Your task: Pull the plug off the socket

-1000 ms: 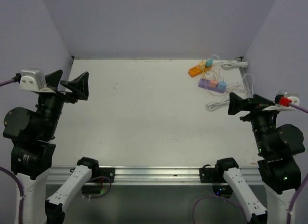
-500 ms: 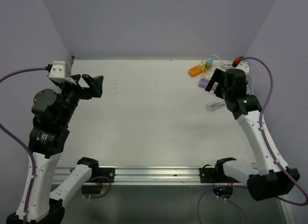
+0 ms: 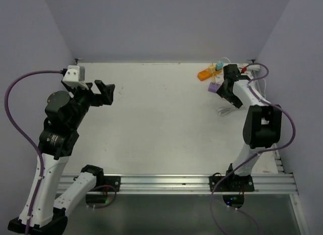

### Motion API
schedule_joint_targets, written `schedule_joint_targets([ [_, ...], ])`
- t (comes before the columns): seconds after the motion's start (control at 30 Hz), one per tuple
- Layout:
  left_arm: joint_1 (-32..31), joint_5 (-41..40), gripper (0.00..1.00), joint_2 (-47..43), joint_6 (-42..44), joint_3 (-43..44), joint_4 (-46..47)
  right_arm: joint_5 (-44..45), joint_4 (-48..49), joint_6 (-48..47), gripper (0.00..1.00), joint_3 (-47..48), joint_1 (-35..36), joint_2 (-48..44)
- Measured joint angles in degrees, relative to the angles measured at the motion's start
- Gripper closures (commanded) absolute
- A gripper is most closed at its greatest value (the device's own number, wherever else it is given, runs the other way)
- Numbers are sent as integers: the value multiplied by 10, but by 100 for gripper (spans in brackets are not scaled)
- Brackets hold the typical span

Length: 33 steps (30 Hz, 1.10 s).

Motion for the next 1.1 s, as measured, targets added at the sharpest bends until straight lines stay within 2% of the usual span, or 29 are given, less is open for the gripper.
schedule_joint_targets([
  [0.2,-5,3,0,4,0,-5,4,2,-12,49,9,32,-33,80],
  [0.4,-5,4,0,9,0,-13,8,0,-11,77,28,32,-57,103],
  [0.53,-6,5,0,12,-1,-13,8,-14,-6,78,52,31,-62,108],
  [0.7,-6,10,0,9,-10,-21,11,-23,2,73,73,20,-63,109],
  [0.83,-6,10,1,8,-10,-22,11,-29,8,71,99,15,-65,108],
  [1.1,-6,10,0,1,-10,-22,11,-50,50,64,100,-37,-70,72],
])
